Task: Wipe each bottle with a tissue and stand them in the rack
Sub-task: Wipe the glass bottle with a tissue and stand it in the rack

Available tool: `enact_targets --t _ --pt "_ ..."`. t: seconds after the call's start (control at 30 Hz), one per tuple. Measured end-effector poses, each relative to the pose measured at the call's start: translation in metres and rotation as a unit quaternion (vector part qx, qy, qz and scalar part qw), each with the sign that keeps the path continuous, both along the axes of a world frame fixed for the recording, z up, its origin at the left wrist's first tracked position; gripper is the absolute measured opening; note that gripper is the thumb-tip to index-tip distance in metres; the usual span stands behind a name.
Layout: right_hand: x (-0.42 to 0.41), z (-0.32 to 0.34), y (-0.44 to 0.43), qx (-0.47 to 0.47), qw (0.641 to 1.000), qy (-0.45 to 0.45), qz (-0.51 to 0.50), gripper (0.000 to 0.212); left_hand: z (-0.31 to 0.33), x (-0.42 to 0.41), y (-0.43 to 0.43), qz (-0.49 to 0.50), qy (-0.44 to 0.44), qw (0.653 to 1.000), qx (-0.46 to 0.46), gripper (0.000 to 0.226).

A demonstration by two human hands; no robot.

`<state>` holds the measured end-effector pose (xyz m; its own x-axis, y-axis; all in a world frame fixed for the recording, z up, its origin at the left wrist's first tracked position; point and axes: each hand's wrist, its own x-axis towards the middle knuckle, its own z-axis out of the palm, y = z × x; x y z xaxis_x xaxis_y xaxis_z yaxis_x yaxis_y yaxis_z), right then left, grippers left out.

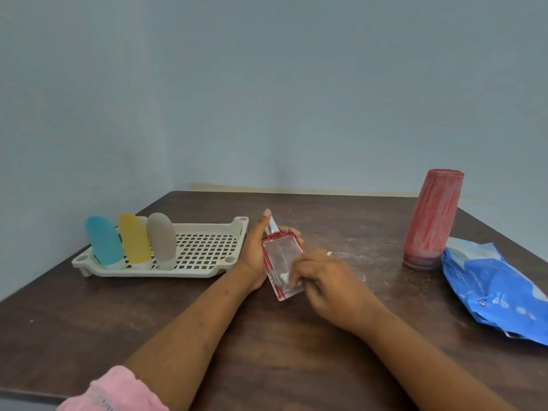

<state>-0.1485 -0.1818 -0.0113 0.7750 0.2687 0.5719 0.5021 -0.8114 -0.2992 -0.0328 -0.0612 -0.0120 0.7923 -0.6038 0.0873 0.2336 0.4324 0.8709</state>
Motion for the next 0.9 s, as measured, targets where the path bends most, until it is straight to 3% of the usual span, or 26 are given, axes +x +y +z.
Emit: enact_targets --t 0.17,0.3,0.4,0.6,0.9 --pt "0.013 -0.001 -0.011 0.136 0.984 0.002 -0.113 0.031 -0.002 0.001 0.000 0.011 -0.021 0.999 0.022 0.060" --pt "0.011 -0.002 0.005 0.085 0.993 -0.049 -0.058 0.028 0.000 -0.001 0.001 0.022 -0.015 0.999 0.022 0.060" --pt "0.005 -0.004 0.003 0.046 0.999 -0.023 -0.008 0.028 0.001 -0.002 0.001 0.019 -0.017 0.999 0.025 0.060" --pt "0.013 -0.003 -0.014 0.177 0.981 0.023 -0.072 0.023 -0.002 0.001 0.000 0.018 -0.011 1.000 0.007 0.057" --pt "0.008 0.003 0.001 0.081 0.996 0.015 -0.029 0.025 -0.001 -0.003 0.002 0.026 -0.020 0.999 0.015 0.056"
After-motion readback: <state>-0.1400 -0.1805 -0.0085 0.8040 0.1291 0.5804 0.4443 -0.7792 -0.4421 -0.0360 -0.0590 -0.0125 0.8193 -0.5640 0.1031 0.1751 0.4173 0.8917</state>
